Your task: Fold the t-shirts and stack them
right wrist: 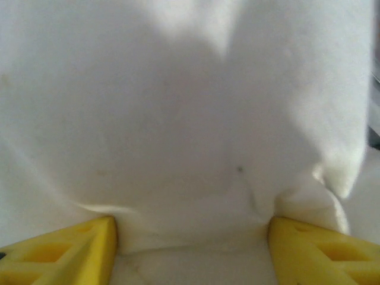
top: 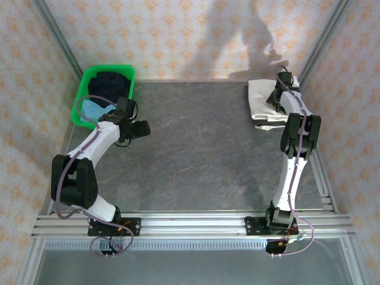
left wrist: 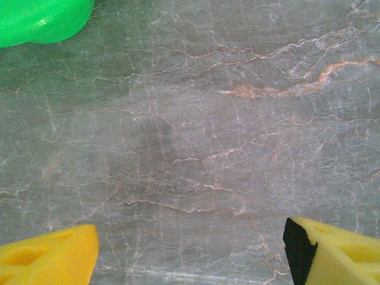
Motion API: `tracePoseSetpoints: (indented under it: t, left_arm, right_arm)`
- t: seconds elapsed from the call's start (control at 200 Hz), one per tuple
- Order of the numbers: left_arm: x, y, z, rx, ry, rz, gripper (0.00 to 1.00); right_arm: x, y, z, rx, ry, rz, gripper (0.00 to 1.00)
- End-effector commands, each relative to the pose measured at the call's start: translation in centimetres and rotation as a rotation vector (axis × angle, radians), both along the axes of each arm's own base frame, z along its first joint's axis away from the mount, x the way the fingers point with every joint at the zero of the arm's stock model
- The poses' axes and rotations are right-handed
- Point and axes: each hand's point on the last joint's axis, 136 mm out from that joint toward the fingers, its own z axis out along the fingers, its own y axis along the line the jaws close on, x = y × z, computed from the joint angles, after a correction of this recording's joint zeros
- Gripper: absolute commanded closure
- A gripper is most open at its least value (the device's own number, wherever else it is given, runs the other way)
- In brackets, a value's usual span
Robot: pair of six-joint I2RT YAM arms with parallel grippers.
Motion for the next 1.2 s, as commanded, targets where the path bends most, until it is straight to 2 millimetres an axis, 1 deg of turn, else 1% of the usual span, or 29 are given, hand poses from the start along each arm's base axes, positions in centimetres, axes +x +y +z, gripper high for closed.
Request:
tracePoseSetpoints:
  t: [0.0,0.05,0.1,0.14,0.2,0.255,0.315,0.37,0.38,0.39,0.4,0.405,0.42,0.425,0.44,0.475,0.52,0.601,0.641,0.686,0.746,0.916,0.996,1.001,1.041,1.146,1.196]
  left_arm:
    - [-0.2,0.7,0.1,0.021,0.011,-0.003,0.17]
    - [-0.1,0.7,0.2,0.022,0.008,-0.003,0.17]
    - [-0.1,0.7,0.2,0.019,0.007,-0.003,0.17]
    - [-0.1,0.6,0.1,0.016,0.006,-0.003,0.17]
    - [0.0,0.5,0.1,0.007,0.004,-0.005,0.17]
    - [0.1,0.4,0.1,0.000,0.003,-0.007,0.17]
    - [0.1,0.1,0.1,-0.009,-0.002,-0.012,0.17]
    - [0.1,0.0,0.2,-0.016,-0.010,-0.016,0.17]
    - [0.1,0.0,0.3,-0.016,-0.012,-0.016,0.17]
    - [0.1,0.0,0.3,-0.016,-0.015,-0.016,0.17]
    - [0.1,0.0,0.3,-0.018,-0.014,-0.015,0.17]
    - [0.2,0.0,0.3,-0.018,-0.015,-0.016,0.17]
    - [0.1,0.0,0.4,-0.017,-0.016,-0.018,0.17]
    - [0.1,0.0,0.4,-0.017,-0.017,-0.018,0.17]
    - [0.2,0.0,0.5,-0.019,-0.022,-0.018,0.17]
    - [0.1,0.0,0.6,-0.017,-0.024,-0.020,0.17]
    - [0.1,0.0,0.7,-0.017,-0.025,-0.019,0.17]
    - [0.0,0.0,0.9,-0.016,-0.030,-0.025,0.17]
    - [0.0,0.0,1.0,-0.016,-0.033,-0.025,0.17]
    - [0.0,0.0,1.0,-0.016,-0.034,-0.026,0.17]
    - [0.0,-0.1,1.1,-0.020,-0.038,-0.030,0.17]
    - [-0.1,-0.2,1.3,-0.025,-0.043,-0.031,0.17]
    - [-0.1,-0.2,1.5,-0.029,-0.050,-0.032,0.17]
    - [-0.1,-0.2,1.5,-0.030,-0.050,-0.033,0.17]
    - [-0.1,-0.3,1.7,-0.034,-0.054,-0.031,0.17]
    - [-0.2,-0.4,1.9,-0.040,-0.064,-0.032,0.16]
    - [-0.2,-0.5,2.0,-0.047,-0.072,-0.034,0.16]
  right_arm:
    - [-2.0,-1.0,3.2,-0.007,0.021,-0.090,0.30]
    - [-1.8,-1.0,4.8,-0.012,-0.021,-0.090,0.29]
    - [-1.2,-0.8,6.4,-0.007,-0.097,-0.078,0.27]
    - [-0.5,-0.6,7.3,-0.004,-0.158,-0.061,0.26]
    - [0.6,-0.3,8.3,-0.005,-0.243,-0.036,0.25]
    - [1.7,-0.5,8.5,-0.019,-0.289,-0.026,0.24]
    - [2.6,-0.7,8.0,-0.033,-0.302,-0.023,0.25]
    - [3.4,-1.1,6.9,-0.044,-0.288,-0.031,0.25]
    - [3.4,-1.1,6.3,-0.045,-0.275,-0.033,0.25]
    - [3.7,-1.2,6.4,-0.047,-0.278,-0.034,0.25]
    - [3.7,-1.2,5.8,-0.046,-0.262,-0.035,0.26]
    - [3.9,-1.3,6.1,-0.047,-0.269,-0.035,0.26]
    - [3.9,-1.3,5.2,-0.045,-0.248,-0.040,0.26]
    - [4.2,-1.4,5.5,-0.046,-0.255,-0.041,0.26]
    - [4.1,-1.5,4.7,-0.044,-0.233,-0.045,0.26]
    - [4.6,-1.6,3.8,-0.041,-0.208,-0.053,0.27]
    - [5.0,-1.6,2.2,-0.026,-0.160,-0.053,0.27]
    - [5.2,-1.6,0.4,-0.008,-0.107,-0.073,0.28]
    - [5.3,-1.6,0.2,0.001,-0.096,-0.071,0.28]
    - [5.5,-1.3,0.3,0.014,-0.097,-0.063,0.27]
    - [5.4,-1.3,1.3,0.014,-0.101,-0.065,0.26]
    - [4.8,-1.6,6.7,-0.034,-0.172,-0.055,0.13]
    - [4.1,-1.3,8.9,-0.056,-0.218,-0.039,0.10]
    - [4.0,-1.3,8.8,-0.056,-0.216,-0.039,0.10]
    - [3.6,-1.0,9.8,-0.064,-0.245,-0.029,0.09]
    - [2.2,-0.2,11.2,-0.066,-0.300,-0.003,0.09]
    - [1.5,0.6,11.2,-0.055,-0.318,0.016,0.10]
